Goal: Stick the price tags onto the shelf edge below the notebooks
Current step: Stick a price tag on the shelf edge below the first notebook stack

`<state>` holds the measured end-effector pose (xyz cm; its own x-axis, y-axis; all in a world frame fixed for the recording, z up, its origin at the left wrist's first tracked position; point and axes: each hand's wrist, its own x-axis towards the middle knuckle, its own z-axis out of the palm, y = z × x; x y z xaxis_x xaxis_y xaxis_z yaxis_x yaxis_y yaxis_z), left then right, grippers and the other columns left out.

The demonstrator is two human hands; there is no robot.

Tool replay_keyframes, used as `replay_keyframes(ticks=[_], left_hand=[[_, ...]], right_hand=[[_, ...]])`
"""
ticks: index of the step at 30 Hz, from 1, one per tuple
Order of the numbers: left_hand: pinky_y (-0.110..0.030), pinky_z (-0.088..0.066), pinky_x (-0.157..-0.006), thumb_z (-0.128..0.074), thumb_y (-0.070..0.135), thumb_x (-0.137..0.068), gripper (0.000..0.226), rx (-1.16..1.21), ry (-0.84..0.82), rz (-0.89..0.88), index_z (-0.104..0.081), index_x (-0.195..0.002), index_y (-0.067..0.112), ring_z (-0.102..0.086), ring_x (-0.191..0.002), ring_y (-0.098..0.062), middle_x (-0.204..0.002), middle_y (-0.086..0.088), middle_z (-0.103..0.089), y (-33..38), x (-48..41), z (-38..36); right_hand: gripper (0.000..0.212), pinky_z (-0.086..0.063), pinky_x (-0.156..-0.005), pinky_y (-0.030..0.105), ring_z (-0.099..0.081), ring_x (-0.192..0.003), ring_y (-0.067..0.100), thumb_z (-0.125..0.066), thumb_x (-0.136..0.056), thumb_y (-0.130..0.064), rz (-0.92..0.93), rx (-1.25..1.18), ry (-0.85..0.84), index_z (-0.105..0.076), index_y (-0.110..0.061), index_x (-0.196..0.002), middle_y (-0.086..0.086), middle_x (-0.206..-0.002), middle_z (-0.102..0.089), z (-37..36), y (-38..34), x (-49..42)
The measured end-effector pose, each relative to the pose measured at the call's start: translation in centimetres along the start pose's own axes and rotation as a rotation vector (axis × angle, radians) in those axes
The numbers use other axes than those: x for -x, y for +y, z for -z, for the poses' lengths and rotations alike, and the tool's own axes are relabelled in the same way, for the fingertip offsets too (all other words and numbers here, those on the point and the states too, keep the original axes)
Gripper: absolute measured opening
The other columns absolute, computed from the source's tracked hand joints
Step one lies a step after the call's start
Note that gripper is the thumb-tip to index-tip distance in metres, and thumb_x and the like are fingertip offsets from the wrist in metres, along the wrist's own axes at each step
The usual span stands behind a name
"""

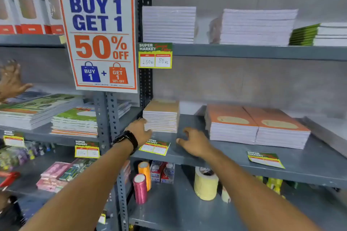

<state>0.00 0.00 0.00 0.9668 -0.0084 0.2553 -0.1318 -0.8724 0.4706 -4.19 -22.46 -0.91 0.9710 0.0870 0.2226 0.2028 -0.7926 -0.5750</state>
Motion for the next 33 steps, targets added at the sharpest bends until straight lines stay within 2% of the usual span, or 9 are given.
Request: replay_keyframes(ticks=[2,6,9,11,14,18,21,27,33], left_hand=[[-0.032,-0.044,-0.073,-0.054,0.039,-0.086,0.043,-0.003,-0.096,0.081,-0.051,-0.121,0.014,-0.056,-0.092,-0.03,-0.111,-0.012,-0.06,-1.0,-0.8,-0.1],[-0.028,-0.042,-0.055,-0.05,0.051,-0.069,0.054,-0.067,-0.35,0.086,-0.058,-0.108,0.015,-0.063,-0.073,-0.022,-0.083,-0.002,-0.065,-3.8,-2.6,-2.2],[-0.03,-0.048,-0.067,-0.056,0.055,-0.068,0.061,-0.007,-0.369,0.011,-0.049,-0.121,0.025,-0.063,-0.084,-0.02,-0.108,-0.004,-0.065,-4.8,-3.2,-3.0],[-0.031,-0.048,-0.081,-0.065,0.042,-0.079,0.062,0.099,-0.37,-0.046,-0.042,-0.132,0.022,-0.058,-0.099,-0.02,-0.122,-0.004,-0.058,-4.4,-3.1,-3.2],[-0.025,-0.043,-0.083,-0.073,0.027,-0.08,0.063,0.166,-0.396,-0.111,-0.043,-0.135,0.021,-0.055,-0.105,-0.018,-0.119,-0.001,-0.054,-4.2,-3.3,-3.4],[-0.026,-0.047,-0.08,-0.077,0.022,-0.076,0.024,0.201,-0.341,-0.209,-0.068,-0.098,0.024,-0.06,-0.096,-0.015,-0.105,0.001,-0.067,-4.4,-3.2,-3.0],[-0.033,-0.053,-0.077,-0.076,0.02,-0.076,0.009,0.244,-0.267,-0.236,-0.07,-0.081,0.024,-0.065,-0.086,-0.015,-0.091,0.002,-0.072,-4.7,-1.7,-2.3],[-0.017,-0.045,-0.063,-0.077,0.029,-0.073,0.008,0.248,-0.124,-0.23,-0.072,-0.078,0.03,-0.064,-0.072,-0.002,-0.074,0.013,-0.073,-6.6,3.0,-2.9],[-0.03,-0.051,-0.064,-0.077,0.027,-0.073,0.013,0.294,-0.034,-0.153,-0.065,-0.078,0.027,-0.062,-0.069,-0.005,-0.073,0.012,-0.07,-7.5,4.6,-5.2]], right_hand=[[0.035,-0.043,-0.073,0.023,-0.059,-0.104,0.024,-0.069,-0.084,-0.041,-0.048,-0.021,-0.109,-0.06,-0.021,-0.111,0.0,-0.109,-0.065,-2.1,-0.9,-1.4],[0.071,-0.049,-0.093,0.033,-0.059,-0.115,0.025,-0.074,-0.075,-0.047,-0.092,0.047,-0.185,-0.051,-0.015,-0.134,0.007,-0.133,-0.059,-5.6,-1.7,-4.0],[0.053,-0.052,-0.082,0.031,-0.063,-0.102,0.022,-0.075,-0.073,-0.042,-0.052,0.075,-0.183,-0.063,-0.015,-0.116,0.006,-0.118,-0.067,-6.4,-2.5,-5.4],[0.044,-0.05,-0.068,0.027,-0.063,-0.088,0.018,-0.08,-0.068,-0.042,-0.051,0.077,-0.208,-0.068,-0.016,-0.102,0.001,-0.101,-0.069,-6.6,-2.8,-5.9],[0.047,-0.051,-0.074,0.029,-0.064,-0.083,0.015,-0.086,-0.062,-0.037,-0.069,0.033,-0.235,-0.071,-0.013,-0.099,-0.001,-0.092,-0.069,-6.8,-2.9,-6.5],[0.022,-0.048,-0.067,0.023,-0.058,-0.067,0.008,-0.087,-0.064,-0.014,-0.053,-0.172,-0.229,-0.076,-0.011,-0.083,-0.004,-0.073,-0.068,-6.8,-3.1,-6.1],[0.012,-0.049,-0.065,0.022,-0.059,-0.067,0.006,-0.081,-0.073,-0.01,-0.017,-0.279,-0.186,-0.076,-0.011,-0.084,0.001,-0.077,-0.072,-6.6,-3.5,-4.7],[0.012,-0.052,-0.067,0.024,-0.068,-0.074,0.009,-0.07,-0.082,-0.015,0.06,-0.119,-0.089,-0.076,-0.023,-0.089,-0.003,-0.082,-0.076,-8.8,-3.4,-0.6],[0.008,-0.052,-0.069,0.025,-0.066,-0.073,0.01,-0.07,-0.083,-0.019,0.018,-0.081,0.029,-0.075,-0.02,-0.089,-0.002,-0.081,-0.075,-10.9,-2.9,1.0]])
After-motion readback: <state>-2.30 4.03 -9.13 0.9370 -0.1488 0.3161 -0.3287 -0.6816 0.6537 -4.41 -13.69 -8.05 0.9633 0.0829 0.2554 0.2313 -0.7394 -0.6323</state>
